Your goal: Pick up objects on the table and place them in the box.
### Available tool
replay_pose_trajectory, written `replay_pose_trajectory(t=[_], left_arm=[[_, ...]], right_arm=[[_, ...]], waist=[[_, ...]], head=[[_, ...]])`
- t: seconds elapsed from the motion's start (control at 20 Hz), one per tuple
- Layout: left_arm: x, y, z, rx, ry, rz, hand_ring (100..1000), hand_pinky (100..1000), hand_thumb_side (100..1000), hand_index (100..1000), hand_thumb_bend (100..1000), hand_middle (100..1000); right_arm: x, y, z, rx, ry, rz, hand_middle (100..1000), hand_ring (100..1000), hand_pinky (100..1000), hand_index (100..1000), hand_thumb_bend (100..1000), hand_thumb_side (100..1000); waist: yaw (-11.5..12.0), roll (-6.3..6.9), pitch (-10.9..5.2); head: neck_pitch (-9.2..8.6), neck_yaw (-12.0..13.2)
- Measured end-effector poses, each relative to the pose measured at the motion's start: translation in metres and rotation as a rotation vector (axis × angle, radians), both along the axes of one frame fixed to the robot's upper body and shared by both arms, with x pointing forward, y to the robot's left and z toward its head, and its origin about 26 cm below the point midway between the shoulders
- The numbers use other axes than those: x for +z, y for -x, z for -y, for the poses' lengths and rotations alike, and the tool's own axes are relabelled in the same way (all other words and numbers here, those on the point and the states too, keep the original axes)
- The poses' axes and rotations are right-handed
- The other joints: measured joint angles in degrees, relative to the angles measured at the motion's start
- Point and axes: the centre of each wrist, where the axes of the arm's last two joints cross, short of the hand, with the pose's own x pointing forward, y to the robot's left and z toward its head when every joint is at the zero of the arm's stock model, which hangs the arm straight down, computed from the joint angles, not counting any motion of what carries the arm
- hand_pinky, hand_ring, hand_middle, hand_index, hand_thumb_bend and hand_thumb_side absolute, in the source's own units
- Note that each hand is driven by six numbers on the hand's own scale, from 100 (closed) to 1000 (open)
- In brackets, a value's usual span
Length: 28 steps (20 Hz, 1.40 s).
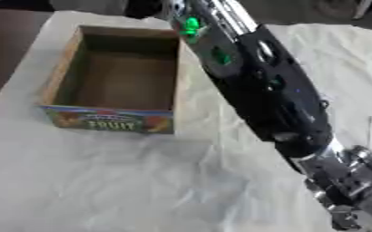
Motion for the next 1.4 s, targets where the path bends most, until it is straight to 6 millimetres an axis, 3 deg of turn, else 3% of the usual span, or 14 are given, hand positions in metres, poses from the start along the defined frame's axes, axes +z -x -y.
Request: replay_pose_trajectory(t=[0.35, 0.7, 0.95, 1.05, 1.1, 1.15, 1.2, 1.25, 1.4], left_arm=[[0.0, 0.0, 0.0, -0.004, -0.002, -0.001, 703, 313, 767, 656, 100, 863], [0.001, 0.0, 0.0, -0.007, 0.0, -0.002, 703, 313, 768, 656, 100, 864], [0.001, 0.0, 0.001, -0.007, 0.0, -0.002, 703, 314, 769, 655, 100, 864], [0.001, 0.0, 0.001, -0.007, 0.0, -0.002, 703, 314, 768, 655, 100, 864], [0.001, 0.0, 0.001, -0.007, 0.0, -0.001, 703, 314, 768, 655, 100, 864], [0.001, 0.0, 0.001, -0.008, 0.0, -0.001, 704, 315, 768, 655, 100, 864], [0.001, -0.001, 0.001, -0.008, 0.0, 0.0, 704, 315, 768, 655, 100, 864], [0.001, -0.001, 0.001, -0.01, -0.001, 0.0, 704, 315, 769, 655, 100, 864], [0.001, -0.001, 0.002, -0.013, -0.001, 0.0, 704, 315, 769, 655, 100, 865]], right_arm=[[-0.038, -0.022, -0.012, -0.03, 0.016, -0.073, 560, 844, 872, 676, 100, 100], [-0.066, -0.031, -0.015, -0.007, 0.039, -0.175, 596, 860, 878, 707, 100, 100], [-0.077, -0.032, -0.018, 0.059, 0.084, -0.284, 725, 901, 906, 796, 100, 327], [-0.077, -0.032, -0.018, 0.09, 0.107, -0.32, 789, 932, 928, 854, 200, 455], [-0.077, -0.032, -0.018, 0.104, 0.12, -0.337, 789, 932, 928, 854, 200, 455], [-0.077, -0.032, -0.018, 0.116, 0.132, -0.353, 814, 943, 938, 884, 300, 519], [-0.077, -0.032, -0.018, 0.127, 0.144, -0.368, 817, 944, 938, 886, 314, 526], [-0.077, -0.032, -0.018, 0.134, 0.157, -0.381, 843, 953, 944, 925, 432, 568], [-0.077, -0.032, -0.018, 0.14, 0.188, -0.406, 854, 956, 946, 941, 513, 584]], waist=[[0.3, 0.01, 0.18], [0.5, -0.06, 0.37], [0.6, -0.39, 0.53], [0.6, -0.41, 0.54], [0.6, -0.42, 0.55], [0.6, -0.45, 0.55], [0.6, -0.48, 0.55], [0.6, -0.51, 0.56], [0.7, -0.64, 0.56]], head=[[-0.02, -0.2], [-0.03, -0.4], [-0.03, -0.3], [-0.03, -0.3], [-0.03, -0.3], [-0.03, -0.3], [-0.03, -0.3], [-0.03, -0.3], [-0.04, -0.2]])
